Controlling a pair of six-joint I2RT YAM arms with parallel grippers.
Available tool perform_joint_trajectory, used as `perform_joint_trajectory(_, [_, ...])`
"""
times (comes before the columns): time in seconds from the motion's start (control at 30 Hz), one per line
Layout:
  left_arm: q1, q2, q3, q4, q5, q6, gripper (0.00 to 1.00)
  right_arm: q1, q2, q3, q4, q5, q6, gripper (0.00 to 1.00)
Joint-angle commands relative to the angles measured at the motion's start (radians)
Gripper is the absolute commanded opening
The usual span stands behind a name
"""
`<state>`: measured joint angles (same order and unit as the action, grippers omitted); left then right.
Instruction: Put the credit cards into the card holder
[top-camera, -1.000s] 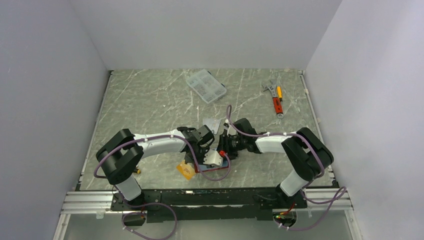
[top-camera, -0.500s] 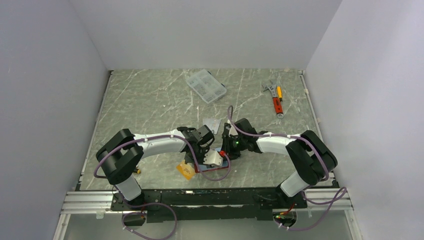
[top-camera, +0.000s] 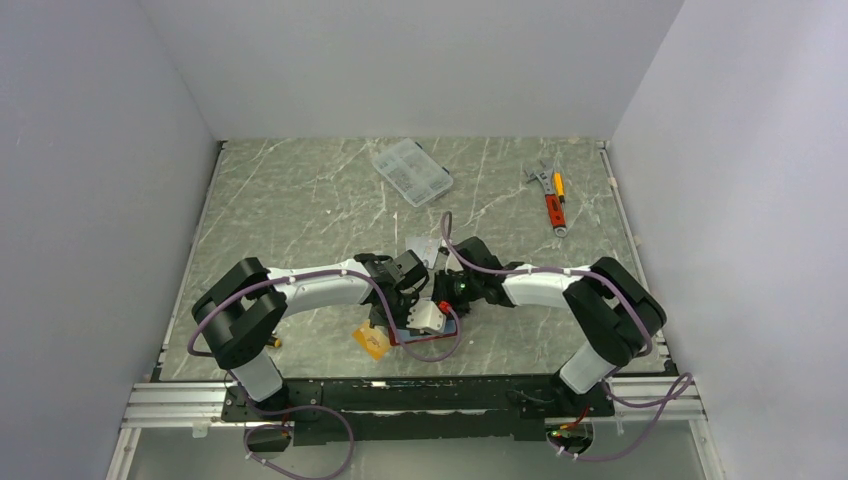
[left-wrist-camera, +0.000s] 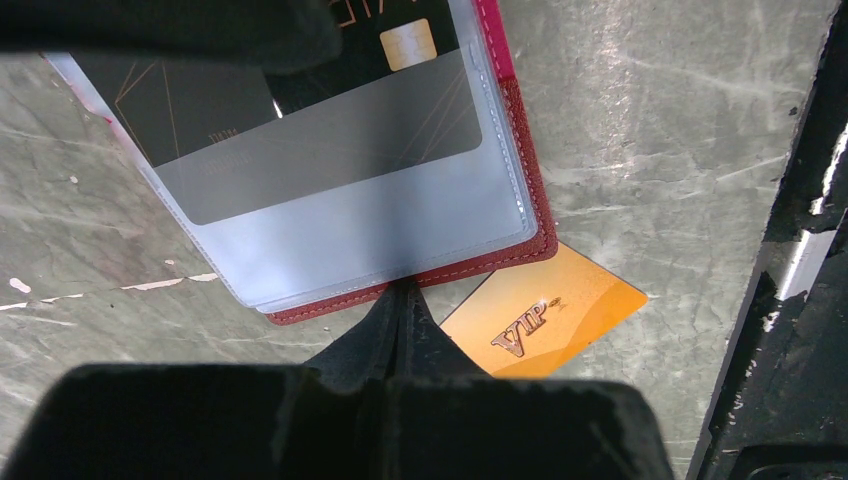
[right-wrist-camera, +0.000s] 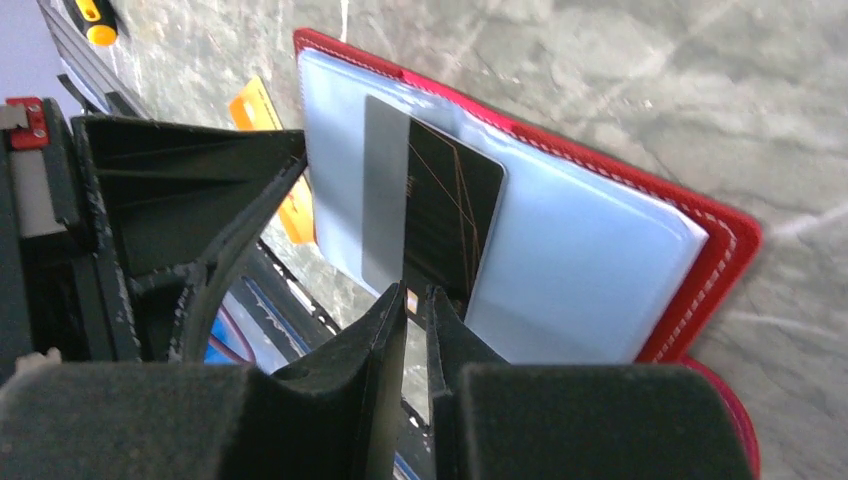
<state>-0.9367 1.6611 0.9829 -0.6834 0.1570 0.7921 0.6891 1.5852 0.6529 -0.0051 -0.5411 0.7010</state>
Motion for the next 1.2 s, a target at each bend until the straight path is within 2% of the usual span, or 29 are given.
perform_joint_trajectory(0.0, [-0.002, 0.013, 0.015, 0.015, 0.005, 0.02, 0.0, 0.019, 0.043, 0.076, 0.057, -0.001, 0.0, 0.15])
perform_joint_trajectory(0.2, [-0.002, 0.007, 0.012, 0.013, 0.004, 0.022, 0.0, 0.012, 0.053, 0.112, 0.012, 0.001, -0.03, 0.13])
perform_joint_trajectory(0.37, [-0.002, 0.005, 0.007, 0.018, 0.003, 0.023, 0.0, -0.064, -0.028, 0.057, -0.039, 0.02, -0.047, 0.0])
perform_joint_trajectory(0.87, [-0.002, 0.008, 0.013, 0.019, 0.003, 0.018, 0.0, -0.062, 0.015, 0.02, -0.04, 0.094, -0.057, 0.0])
perform_joint_trajectory(1.17, [-0.002, 0.011, 0.011, 0.019, 0.002, 0.022, 0.0, -0.005, 0.047, 0.052, -0.001, 0.094, -0.024, 0.0])
